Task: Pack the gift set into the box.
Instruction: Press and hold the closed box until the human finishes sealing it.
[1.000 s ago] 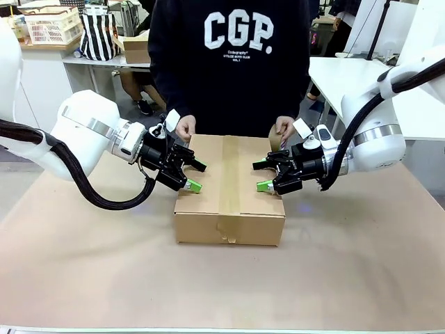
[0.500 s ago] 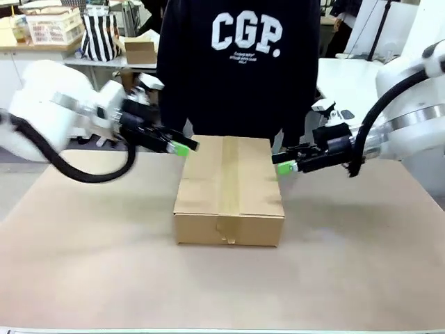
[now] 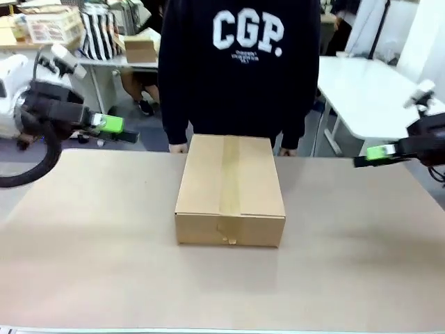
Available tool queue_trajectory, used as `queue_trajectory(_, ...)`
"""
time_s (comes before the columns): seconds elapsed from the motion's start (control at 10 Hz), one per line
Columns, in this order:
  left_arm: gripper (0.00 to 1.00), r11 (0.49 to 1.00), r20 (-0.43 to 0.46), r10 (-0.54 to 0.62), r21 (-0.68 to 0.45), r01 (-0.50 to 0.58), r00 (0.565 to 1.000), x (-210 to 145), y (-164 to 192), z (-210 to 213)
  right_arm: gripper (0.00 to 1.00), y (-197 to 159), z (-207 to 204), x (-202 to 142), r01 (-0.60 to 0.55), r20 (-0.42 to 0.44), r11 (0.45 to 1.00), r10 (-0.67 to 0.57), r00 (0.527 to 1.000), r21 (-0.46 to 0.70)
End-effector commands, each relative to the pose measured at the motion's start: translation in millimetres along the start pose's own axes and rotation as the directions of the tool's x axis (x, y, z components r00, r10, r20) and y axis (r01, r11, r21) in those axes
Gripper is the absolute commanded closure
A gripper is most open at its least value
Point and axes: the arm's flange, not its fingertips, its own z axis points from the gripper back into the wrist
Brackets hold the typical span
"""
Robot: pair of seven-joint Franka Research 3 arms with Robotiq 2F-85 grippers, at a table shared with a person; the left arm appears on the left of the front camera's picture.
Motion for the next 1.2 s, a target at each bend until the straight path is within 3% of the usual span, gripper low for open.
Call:
queue_trajectory(0.0,0.00,0.996,0.167,0.090,-0.034,-0.085,0.982,-32,-23,58,0.00,11,37,3,0.042,0.237,0.996,-0.060,0.970,0.082)
queue_trajectory(0.1,0.00,0.989,0.242,0.147,-0.030,-0.144,0.959,-44,-32,76,0.00,13,42,3,0.096,0.173,0.980,-0.127,0.977,0.177)
queue_trajectory(0.2,0.00,0.986,0.256,0.165,-0.025,-0.165,0.952,-45,-42,80,0.00,10,39,2,0.166,0.169,0.982,-0.179,0.969,0.088)
queue_trajectory(0.3,0.00,0.988,0.324,0.122,0.054,-0.147,0.938,-37,-51,77,0.00,5,34,3,0.156,0.153,0.988,-0.154,0.976,0.004)
queue_trajectory(0.4,0.00,0.992,0.231,0.125,-0.015,-0.124,0.965,-21,-17,102,0.00,12,52,-8,0.078,0.181,0.991,-0.097,0.979,0.108)
queue_trajectory(1.1,0.00,0.992,0.231,0.125,-0.015,-0.124,0.965,-21,-17,102,0.00,12,52,-8,0.078,0.181,0.991,-0.097,0.979,0.108)
